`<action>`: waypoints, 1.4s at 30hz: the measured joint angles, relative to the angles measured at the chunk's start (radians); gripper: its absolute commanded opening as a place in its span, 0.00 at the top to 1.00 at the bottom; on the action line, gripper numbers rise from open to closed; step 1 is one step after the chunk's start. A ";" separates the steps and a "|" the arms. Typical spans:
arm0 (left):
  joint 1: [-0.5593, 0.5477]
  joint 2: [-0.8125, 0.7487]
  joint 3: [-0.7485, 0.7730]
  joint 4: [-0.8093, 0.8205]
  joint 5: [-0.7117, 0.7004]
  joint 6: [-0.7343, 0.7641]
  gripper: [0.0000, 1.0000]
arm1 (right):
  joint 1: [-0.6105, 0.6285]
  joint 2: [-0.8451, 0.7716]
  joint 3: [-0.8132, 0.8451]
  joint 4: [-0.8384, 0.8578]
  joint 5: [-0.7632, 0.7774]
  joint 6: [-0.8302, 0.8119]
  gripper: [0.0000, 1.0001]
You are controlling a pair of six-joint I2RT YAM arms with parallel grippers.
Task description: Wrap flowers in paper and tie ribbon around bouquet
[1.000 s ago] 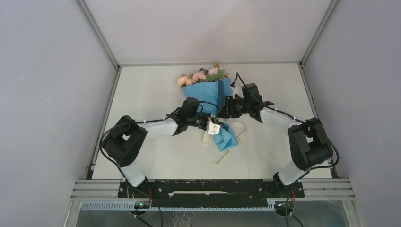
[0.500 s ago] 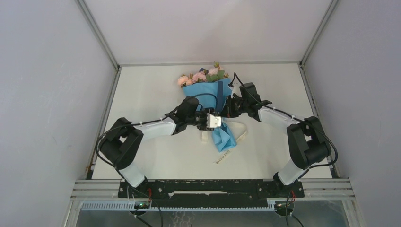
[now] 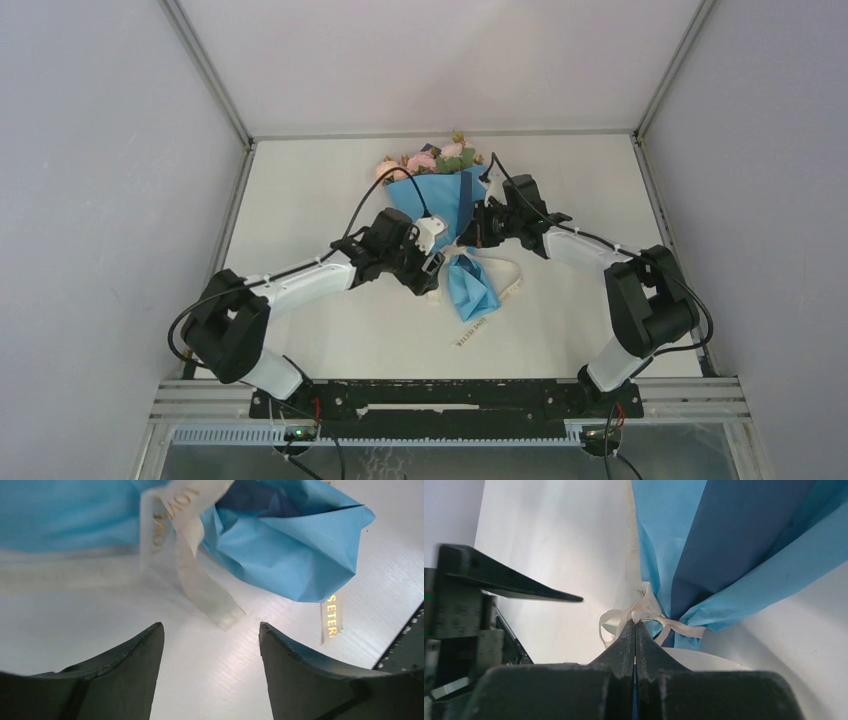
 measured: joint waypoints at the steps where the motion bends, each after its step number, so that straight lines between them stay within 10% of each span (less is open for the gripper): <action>1: -0.001 0.009 -0.011 0.003 0.003 -0.033 0.29 | 0.000 0.000 0.000 0.004 0.000 0.003 1.00; 10: -0.031 0.107 -0.077 0.097 0.009 -0.213 0.42 | 0.004 0.000 -0.032 0.047 0.002 0.041 1.00; 17: -0.035 0.155 -0.091 0.134 0.006 -0.248 0.99 | 0.005 -0.006 -0.034 0.071 0.010 0.051 1.00; 30: -0.019 0.089 -0.094 0.040 -0.041 -0.073 1.00 | -0.030 -0.183 -0.138 0.098 0.196 0.091 1.00; 42: -0.021 0.076 -0.034 -0.023 -0.130 0.633 1.00 | -0.129 -0.209 -0.240 0.150 0.162 0.159 0.95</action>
